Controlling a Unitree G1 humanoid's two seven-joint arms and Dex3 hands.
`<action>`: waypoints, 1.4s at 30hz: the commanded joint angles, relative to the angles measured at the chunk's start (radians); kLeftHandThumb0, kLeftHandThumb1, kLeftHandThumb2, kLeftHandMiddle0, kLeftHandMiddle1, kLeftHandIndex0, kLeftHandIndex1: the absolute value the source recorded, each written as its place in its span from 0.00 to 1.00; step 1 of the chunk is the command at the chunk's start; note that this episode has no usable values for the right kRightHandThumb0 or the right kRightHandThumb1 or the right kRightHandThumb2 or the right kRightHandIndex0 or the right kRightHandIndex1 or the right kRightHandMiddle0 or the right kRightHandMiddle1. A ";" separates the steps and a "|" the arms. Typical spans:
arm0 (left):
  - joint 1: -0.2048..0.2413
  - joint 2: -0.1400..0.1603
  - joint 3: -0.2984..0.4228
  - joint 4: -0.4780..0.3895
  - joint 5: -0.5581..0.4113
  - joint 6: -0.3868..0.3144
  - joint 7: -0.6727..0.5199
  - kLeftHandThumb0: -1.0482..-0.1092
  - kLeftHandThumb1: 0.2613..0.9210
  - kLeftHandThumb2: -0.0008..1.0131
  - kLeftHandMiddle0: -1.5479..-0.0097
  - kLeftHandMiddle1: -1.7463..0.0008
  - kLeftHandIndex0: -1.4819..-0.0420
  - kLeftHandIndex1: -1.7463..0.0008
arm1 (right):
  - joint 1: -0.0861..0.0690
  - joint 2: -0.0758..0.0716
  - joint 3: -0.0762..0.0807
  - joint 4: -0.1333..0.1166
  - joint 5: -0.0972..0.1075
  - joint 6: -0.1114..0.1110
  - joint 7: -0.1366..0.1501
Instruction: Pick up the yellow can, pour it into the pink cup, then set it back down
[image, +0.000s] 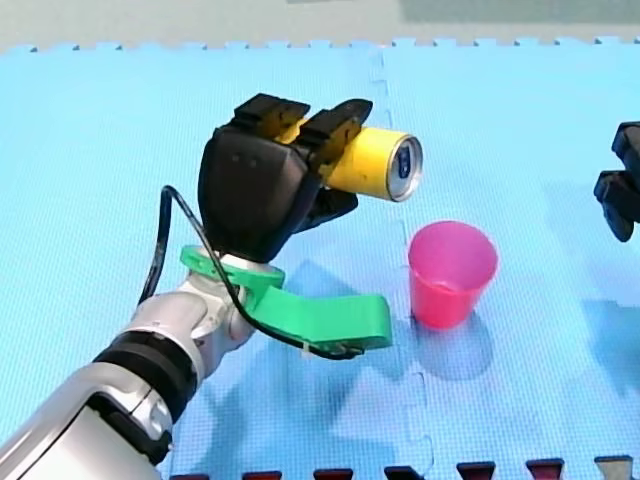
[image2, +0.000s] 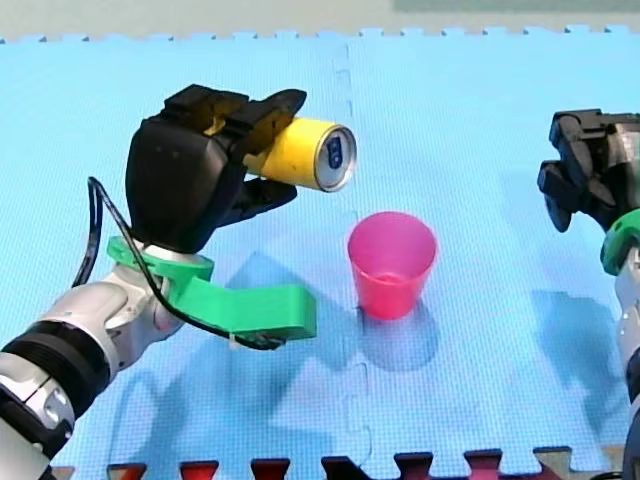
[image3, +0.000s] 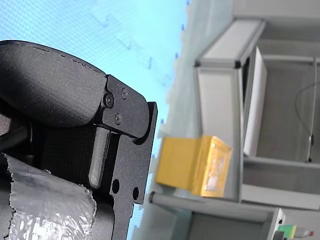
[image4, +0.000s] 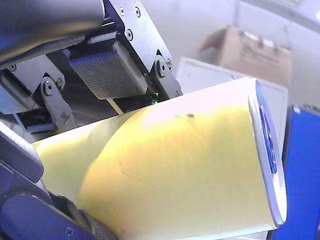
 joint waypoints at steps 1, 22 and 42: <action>0.011 0.001 0.030 0.001 -0.033 -0.040 -0.003 0.67 0.82 0.00 0.22 0.90 0.24 1.00 | 0.000 -0.007 -0.003 0.001 0.003 -0.001 0.001; 0.174 -0.052 0.275 -0.116 -0.353 -0.295 -0.365 0.69 0.80 0.00 0.17 0.96 0.20 1.00 | -0.006 -0.016 0.001 0.006 -0.004 0.005 0.000; 0.303 -0.150 0.501 -0.257 -0.846 -0.331 -0.992 0.74 0.81 0.00 0.16 0.98 0.20 1.00 | -0.013 -0.017 0.005 0.003 -0.007 0.015 -0.008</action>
